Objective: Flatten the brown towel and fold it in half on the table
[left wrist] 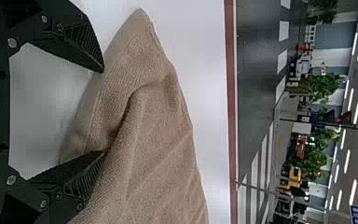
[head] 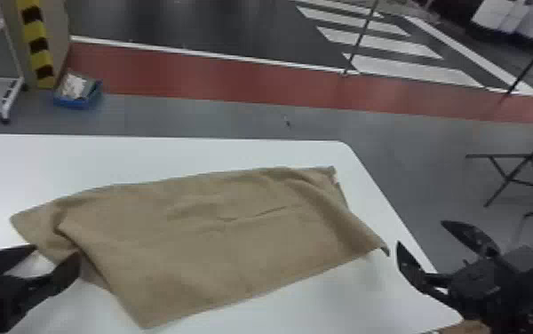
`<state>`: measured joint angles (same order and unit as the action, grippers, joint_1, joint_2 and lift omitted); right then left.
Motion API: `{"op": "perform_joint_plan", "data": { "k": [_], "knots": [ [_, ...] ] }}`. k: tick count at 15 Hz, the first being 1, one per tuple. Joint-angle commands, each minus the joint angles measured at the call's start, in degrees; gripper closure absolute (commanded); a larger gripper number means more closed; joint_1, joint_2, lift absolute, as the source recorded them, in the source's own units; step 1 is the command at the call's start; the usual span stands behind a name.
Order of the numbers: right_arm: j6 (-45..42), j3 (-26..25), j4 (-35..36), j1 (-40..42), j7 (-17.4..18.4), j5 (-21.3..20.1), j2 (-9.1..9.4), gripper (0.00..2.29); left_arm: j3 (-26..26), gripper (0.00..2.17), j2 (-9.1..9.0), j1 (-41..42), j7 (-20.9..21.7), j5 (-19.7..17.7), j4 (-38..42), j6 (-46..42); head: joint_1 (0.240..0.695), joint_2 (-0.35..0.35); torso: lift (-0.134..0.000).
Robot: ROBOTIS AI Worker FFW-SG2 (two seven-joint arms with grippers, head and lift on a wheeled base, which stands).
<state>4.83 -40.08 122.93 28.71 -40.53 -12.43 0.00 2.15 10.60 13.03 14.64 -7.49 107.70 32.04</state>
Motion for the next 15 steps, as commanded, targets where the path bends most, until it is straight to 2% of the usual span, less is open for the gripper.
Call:
{"op": "perform_joint_plan", "data": {
  "k": [1, 2, 3, 4, 6, 7, 8, 9, 11, 12, 13, 15],
  "knots": [
    [-0.65, -0.26, -0.06, 0.3, -0.08, 0.48, 0.05, 0.09, 0.22, 0.42, 0.04, -0.03, 0.12, 1.52, -0.03, 0.79, 0.695, -0.337, -0.128],
    [-0.83, -0.34, -0.06, 0.47, -0.08, 0.57, 0.05, 0.09, 0.39, 0.53, 0.04, 0.06, 0.21, 2.13, 0.06, 0.79, 0.695, -0.336, -0.128],
    [-0.83, -0.34, -0.24, 0.47, -0.08, 0.57, 0.05, 0.09, 0.31, 0.77, 0.12, 0.24, 1.09, 2.13, 0.32, 0.79, 0.695, -0.336, -0.128],
    [-0.83, -0.34, -0.24, 0.47, -0.08, 0.57, 0.05, 0.09, 0.13, 1.12, 0.12, 0.41, 1.97, 2.31, 0.59, 0.62, 0.695, -0.337, -0.128],
    [-1.18, -0.26, -0.5, 0.47, -0.08, 0.57, 0.05, 0.09, -0.22, 1.67, 0.12, 0.94, 2.67, 2.39, 1.64, 0.62, 0.695, -0.342, -0.128],
    [-1.36, -0.26, -0.5, 0.56, -0.08, 0.57, 0.05, 0.09, -0.4, 1.81, 0.21, 1.38, 2.76, 2.66, 2.7, 0.79, 0.695, -0.344, -0.128],
    [-1.71, -0.34, -0.5, 0.74, -0.08, 0.74, 0.05, 0.09, -1.1, 1.83, 0.74, 1.64, 3.55, 2.92, 4.45, 1.85, 0.695, -0.344, -0.128],
    [-1.88, -0.43, -0.5, 0.91, -0.08, 0.83, 0.05, 0.09, -2.51, 1.83, 1.27, 1.64, 6.54, 3.1, 6.74, 5.71, 0.695, -0.343, -0.128],
    [-2.59, -0.87, -0.59, 1.44, -0.08, 1.45, 0.05, 0.09, -6.37, 1.83, 4.26, -0.38, 17.44, 4.33, 10.17, 13.45, 0.695, -0.343, -0.128],
    [-3.64, -0.87, -0.77, 1.53, -0.08, 1.62, 0.05, 0.09, -7.95, 1.83, 5.84, -3.81, 25.0, 6.09, 11.31, 19.6, 0.695, -0.344, -0.128],
    [-3.99, -0.87, -0.94, 1.62, -0.08, 1.71, 0.05, 0.09, -9.01, 1.83, 6.72, -7.67, 32.82, 8.99, 11.31, 24.7, 0.695, -0.344, -0.128],
    [-5.4, -0.52, -1.21, 2.14, -0.08, 1.89, 0.05, 0.09, -9.36, 1.83, 6.54, -12.51, 42.66, 16.28, 11.31, 28.04, 0.695, -0.326, -0.128]
  ]
}}
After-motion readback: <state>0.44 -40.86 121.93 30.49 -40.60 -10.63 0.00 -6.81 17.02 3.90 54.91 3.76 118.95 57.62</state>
